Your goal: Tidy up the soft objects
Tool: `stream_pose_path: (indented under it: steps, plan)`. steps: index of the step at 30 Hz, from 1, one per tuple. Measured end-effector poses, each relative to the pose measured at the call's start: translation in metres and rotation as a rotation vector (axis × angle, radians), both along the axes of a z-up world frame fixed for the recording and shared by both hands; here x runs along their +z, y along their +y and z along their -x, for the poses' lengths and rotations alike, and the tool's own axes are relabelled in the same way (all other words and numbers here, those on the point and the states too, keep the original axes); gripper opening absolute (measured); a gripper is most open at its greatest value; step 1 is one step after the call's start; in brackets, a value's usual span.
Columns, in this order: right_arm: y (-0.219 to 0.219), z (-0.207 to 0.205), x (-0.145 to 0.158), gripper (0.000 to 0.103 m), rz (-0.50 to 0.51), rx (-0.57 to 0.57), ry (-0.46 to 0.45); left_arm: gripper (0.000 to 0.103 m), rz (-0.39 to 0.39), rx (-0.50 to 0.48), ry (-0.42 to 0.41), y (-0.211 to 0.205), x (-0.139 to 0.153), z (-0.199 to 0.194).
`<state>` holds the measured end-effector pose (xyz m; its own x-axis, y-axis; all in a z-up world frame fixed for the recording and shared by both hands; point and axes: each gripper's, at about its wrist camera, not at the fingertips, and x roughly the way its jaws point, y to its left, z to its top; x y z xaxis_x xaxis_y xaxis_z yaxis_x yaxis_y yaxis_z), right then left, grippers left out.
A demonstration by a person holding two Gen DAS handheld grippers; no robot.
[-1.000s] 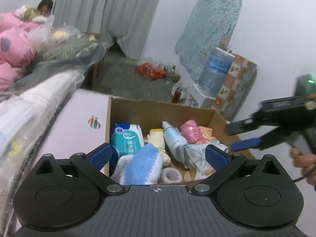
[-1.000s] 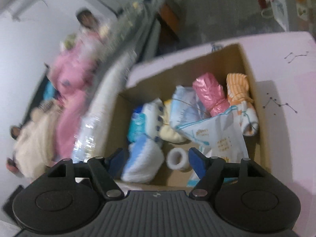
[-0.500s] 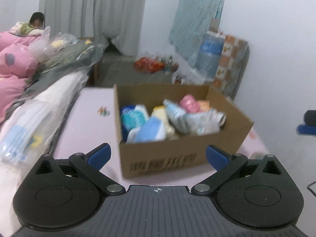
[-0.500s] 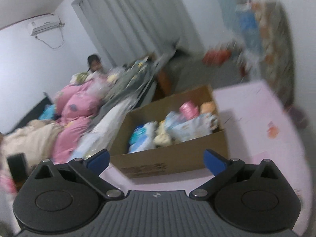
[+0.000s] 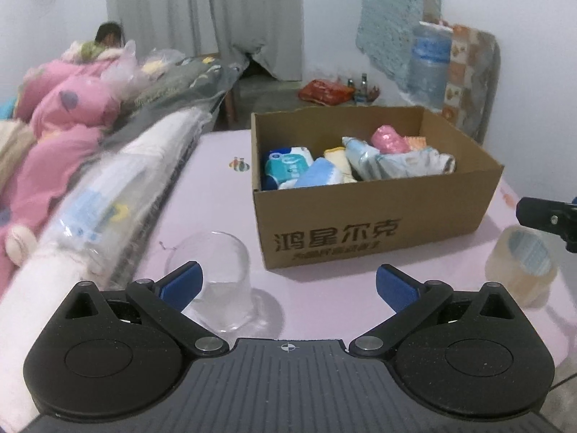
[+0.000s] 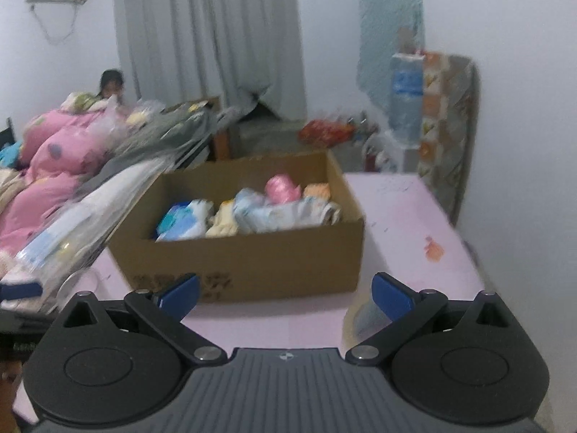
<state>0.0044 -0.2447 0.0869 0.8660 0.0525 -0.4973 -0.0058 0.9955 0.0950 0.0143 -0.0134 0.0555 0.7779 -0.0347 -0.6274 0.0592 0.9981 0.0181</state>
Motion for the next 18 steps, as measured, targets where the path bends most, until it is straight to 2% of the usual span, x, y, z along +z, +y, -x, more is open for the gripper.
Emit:
stream_pose_path:
  steps: [3, 8, 13, 18]
  plan:
    - [-0.002, -0.001, -0.001, 0.073, -0.009, -0.029, -0.007, 0.103, 0.025, 0.023, 0.008, -0.001, -0.003, -0.002]
    - [-0.002, -0.003, -0.007, 0.073, 0.014, -0.015, 0.015, 0.103, 0.036, 0.043, 0.061, 0.000, -0.012, -0.010]
    - [0.000, -0.008, -0.010, 0.073, 0.047, 0.026, 0.088, 0.103, 0.071, 0.087, 0.069, 0.009, -0.010, -0.010]
    - [-0.003, -0.013, -0.014, 0.073, -0.022, 0.041, 0.132, 0.103, 0.059, 0.099, 0.075, 0.008, -0.006, -0.011]
